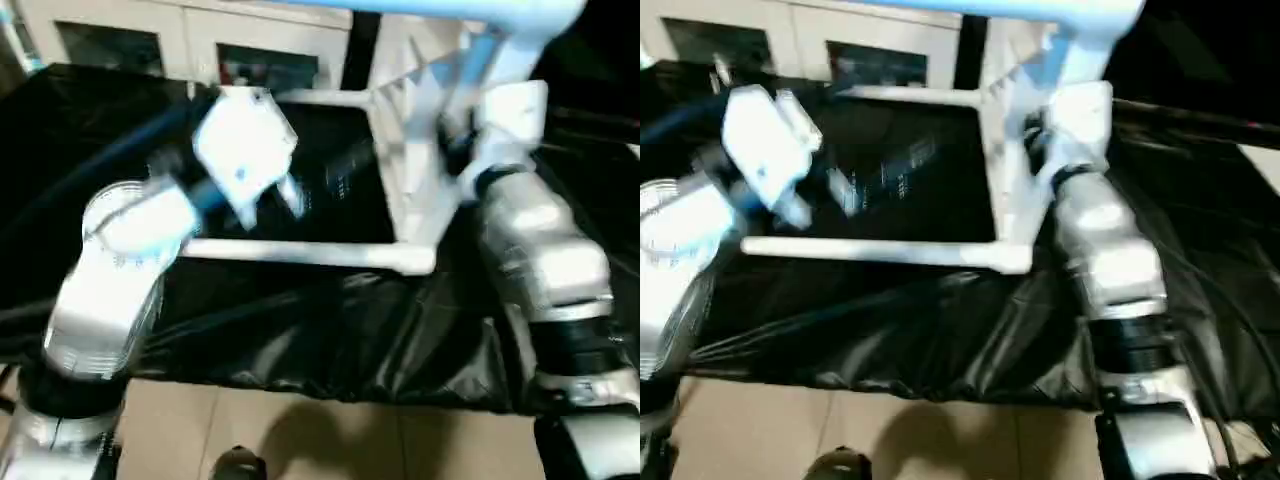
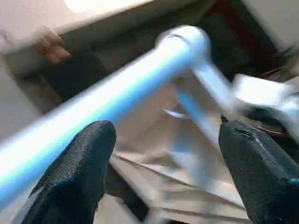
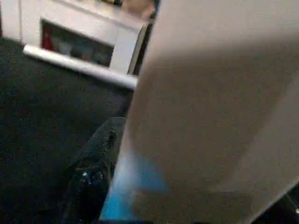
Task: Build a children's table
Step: Flip table
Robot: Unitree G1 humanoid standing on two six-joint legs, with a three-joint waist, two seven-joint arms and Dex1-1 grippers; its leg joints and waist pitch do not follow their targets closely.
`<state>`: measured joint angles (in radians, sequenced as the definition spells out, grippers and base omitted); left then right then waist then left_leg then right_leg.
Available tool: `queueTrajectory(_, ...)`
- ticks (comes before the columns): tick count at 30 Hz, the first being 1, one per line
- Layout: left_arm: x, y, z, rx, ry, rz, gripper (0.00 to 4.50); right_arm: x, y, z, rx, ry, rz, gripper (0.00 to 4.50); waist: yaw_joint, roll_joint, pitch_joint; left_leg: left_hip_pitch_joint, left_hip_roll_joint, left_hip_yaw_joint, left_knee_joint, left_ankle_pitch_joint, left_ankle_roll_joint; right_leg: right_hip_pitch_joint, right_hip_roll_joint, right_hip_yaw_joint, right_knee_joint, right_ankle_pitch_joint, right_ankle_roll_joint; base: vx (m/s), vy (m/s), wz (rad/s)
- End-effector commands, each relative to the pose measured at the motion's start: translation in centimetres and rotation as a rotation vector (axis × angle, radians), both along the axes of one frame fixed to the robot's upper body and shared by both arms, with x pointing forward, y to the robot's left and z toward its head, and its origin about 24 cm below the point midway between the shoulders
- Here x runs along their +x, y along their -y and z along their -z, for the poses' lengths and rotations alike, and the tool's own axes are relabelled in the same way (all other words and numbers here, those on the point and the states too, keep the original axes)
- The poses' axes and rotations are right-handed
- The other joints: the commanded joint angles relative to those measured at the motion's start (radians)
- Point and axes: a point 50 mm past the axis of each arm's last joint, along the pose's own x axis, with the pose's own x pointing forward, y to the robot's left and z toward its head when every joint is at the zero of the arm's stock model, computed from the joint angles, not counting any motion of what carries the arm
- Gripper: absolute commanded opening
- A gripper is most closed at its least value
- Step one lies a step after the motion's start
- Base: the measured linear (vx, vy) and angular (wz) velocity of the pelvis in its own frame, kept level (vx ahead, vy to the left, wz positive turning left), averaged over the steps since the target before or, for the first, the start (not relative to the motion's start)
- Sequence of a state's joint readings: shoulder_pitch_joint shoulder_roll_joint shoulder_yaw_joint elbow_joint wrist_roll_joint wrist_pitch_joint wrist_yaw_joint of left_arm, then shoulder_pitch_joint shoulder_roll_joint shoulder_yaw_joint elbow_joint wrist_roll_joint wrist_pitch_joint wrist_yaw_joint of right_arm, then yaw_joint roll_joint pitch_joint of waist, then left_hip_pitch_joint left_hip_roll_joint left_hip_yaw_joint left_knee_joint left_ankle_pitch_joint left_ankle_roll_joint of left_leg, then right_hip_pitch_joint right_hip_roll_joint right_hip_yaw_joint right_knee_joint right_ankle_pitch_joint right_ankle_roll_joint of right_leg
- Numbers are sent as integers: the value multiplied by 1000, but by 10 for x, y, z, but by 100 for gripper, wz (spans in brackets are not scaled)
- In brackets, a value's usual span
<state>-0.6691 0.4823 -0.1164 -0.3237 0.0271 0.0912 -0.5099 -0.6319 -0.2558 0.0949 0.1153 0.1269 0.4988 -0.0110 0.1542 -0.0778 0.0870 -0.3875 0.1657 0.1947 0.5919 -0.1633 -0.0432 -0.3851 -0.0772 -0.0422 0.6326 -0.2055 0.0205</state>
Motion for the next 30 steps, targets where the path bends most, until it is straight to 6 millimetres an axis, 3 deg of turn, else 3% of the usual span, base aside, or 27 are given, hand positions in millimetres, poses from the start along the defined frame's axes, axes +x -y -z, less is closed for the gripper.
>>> queueTrajectory(1, 3, -4, -9, 12, 81, -56, 399, -1, 1, 3, -10, -7, 2, 306, -1, 11, -81, 25, 57, -40, -82, -236, -128, 26, -74, 40, -62, -142, -90, 0, 0, 0)
queueTrajectory(5, 8, -4, -17, 68, 176, -113, 399, -5, 6, 11, -6, -8, 13, 306, 0, 15, -87, 25, 56, -35, -73, -164, -113, 26, -70, 39, -52, -33, -114, 0, 0, 0)
queueTrajectory(9, 20, -5, -16, 171, 281, -201, 399, -11, 10, 34, -14, -35, 21, 306, 13, 18, -92, 27, 56, -32, -68, -137, -97, 27, -69, 38, -47, 27, -131, 0, 0, 0)
queueTrajectory(10, 20, -5, -16, 176, 285, -204, 399, -11, 10, 35, -13, -36, 21, 306, 17, 27, -93, 27, 55, -34, -67, -139, -99, 27, -70, 38, -45, 31, -132, 0, 0, 0)
queueTrajectory(11, 22, -6, -17, 189, 295, -212, 399, -12, 11, 38, -13, -40, 23, 306, 17, 25, -94, 28, 56, -33, -67, -142, -101, 26, -68, 37, -45, 35, -133, 0, 0, 0)
queueTrajectory(12, 26, -9, -16, 229, 322, -241, 399, -12, 11, 42, 0, -44, 24, 306, 21, 32, -95, 29, 56, -35, -67, -152, -104, 25, -69, 37, -44, 37, -138, 0, 0, 0)
queueTrajectory(13, 27, -11, -15, 247, 329, -252, 399, -13, 11, 43, 5, -46, 26, 306, 22, 47, -94, 30, 55, -37, -69, -175, -112, 22, -69, 36, -43, 26, -140, 0, 0, 0)
queueTrajectory(14, 29, -13, -15, 267, 344, -274, 399, -13, 10, 45, 8, -47, 28, 306, 20, 38, -92, 30, 56, -37, -71, -203, -117, 23, -69, 36, -46, 10, -145, 0, 0, 0)
queueTrajectory(15, 31, -15, -15, 284, 361, -297, 399, -13, 10, 45, 10, -46, 30, 306, 21, 44, -92, 29, 56, -39, -73, -219, -120, 24, -71, 36, -46, -9, -151, 0, 0, 0)
queueTrajectory(16, 33, -18, -16, 297, 383, -322, 399, -13, 10, 46, 13, -44, 32, 306, 21, 42, -91, 29, 57, -39, -74, -228, -120, 24, -72, 37, -49, -20, -151, 0, 0, 0)
queueTrajectory(18, 35, -24, -19, 307, 422, -382, 399, -12, 9, 48, 20, -40, 31, 306, 21, 47, -92, 29, 58, -41, -73, -250, -121, 23, -75, 39, -50, -49, -150, 0, 0, 0)
queueTrajectory(21, 37, -38, -31, 316, 515, -495, 399, -9, 5, 49, 32, -36, 26, 306, 21, 40, -89, 25, 58, -41, -72, -251, -110, 22, -77, 41, -52, -90, -154, 0, 0, 0)
queueTrajectory(23, 37, -40, -32, 316, 526, -508, 399, -8, 5, 50, 37, -36, 25, 306, 22, 46, -89, 25, 58, -42, -71, -264, -110, 17, -79, 41, -53, -113, -156, 0, 0, 0)
queueTrajectory(30, 42, -60, -30, 335, 559, -624, 399, -2, 1, 54, 69, -4, -3, 306, 21, 47, -90, 26, 60, -45, -73, -301, -111, 10, -77, 38, -53, -132, -168, 0, 0, 0)
